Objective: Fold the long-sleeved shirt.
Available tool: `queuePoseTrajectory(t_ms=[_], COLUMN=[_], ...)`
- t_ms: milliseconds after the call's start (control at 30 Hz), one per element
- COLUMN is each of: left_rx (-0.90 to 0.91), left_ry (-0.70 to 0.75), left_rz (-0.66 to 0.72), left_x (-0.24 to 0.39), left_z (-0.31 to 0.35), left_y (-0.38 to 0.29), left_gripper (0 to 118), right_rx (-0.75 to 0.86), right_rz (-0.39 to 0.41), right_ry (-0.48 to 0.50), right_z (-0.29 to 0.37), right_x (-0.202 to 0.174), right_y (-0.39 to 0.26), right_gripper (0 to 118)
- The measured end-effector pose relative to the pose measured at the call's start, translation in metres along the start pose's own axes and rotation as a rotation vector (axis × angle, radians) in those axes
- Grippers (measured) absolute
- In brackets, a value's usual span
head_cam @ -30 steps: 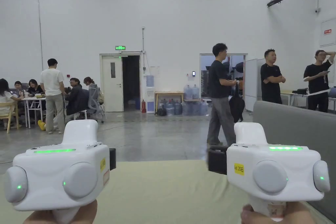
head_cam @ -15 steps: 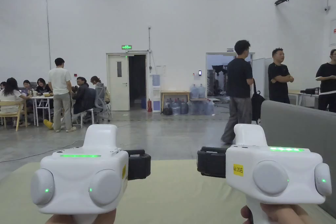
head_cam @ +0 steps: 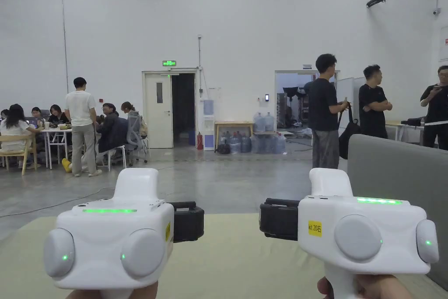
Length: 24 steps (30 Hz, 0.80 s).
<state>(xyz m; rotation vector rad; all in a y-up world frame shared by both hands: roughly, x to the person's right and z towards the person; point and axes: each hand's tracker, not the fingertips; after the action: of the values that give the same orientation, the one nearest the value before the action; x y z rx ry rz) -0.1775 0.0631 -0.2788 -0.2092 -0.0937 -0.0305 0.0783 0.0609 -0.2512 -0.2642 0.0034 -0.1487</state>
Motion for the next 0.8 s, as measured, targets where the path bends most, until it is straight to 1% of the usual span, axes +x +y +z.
queuePoseTrajectory(t_ms=[467, 800], left_rx=[-0.004, -0.015], left_ry=[0.0, -0.01], left_rz=[-0.009, -0.014], left_x=[0.004, 0.0081], left_z=[0.0021, 0.0017], left_y=[-0.0035, -0.0056], left_gripper=[118, 118], right_rx=[-0.012, -0.009], right_rz=[-0.025, 0.013], right_ry=[0.0, -0.02], right_z=[0.0, 0.0002], right_x=[0.0056, 0.0009], right_y=[-0.0001, -0.0022], right_gripper=[118, 118])
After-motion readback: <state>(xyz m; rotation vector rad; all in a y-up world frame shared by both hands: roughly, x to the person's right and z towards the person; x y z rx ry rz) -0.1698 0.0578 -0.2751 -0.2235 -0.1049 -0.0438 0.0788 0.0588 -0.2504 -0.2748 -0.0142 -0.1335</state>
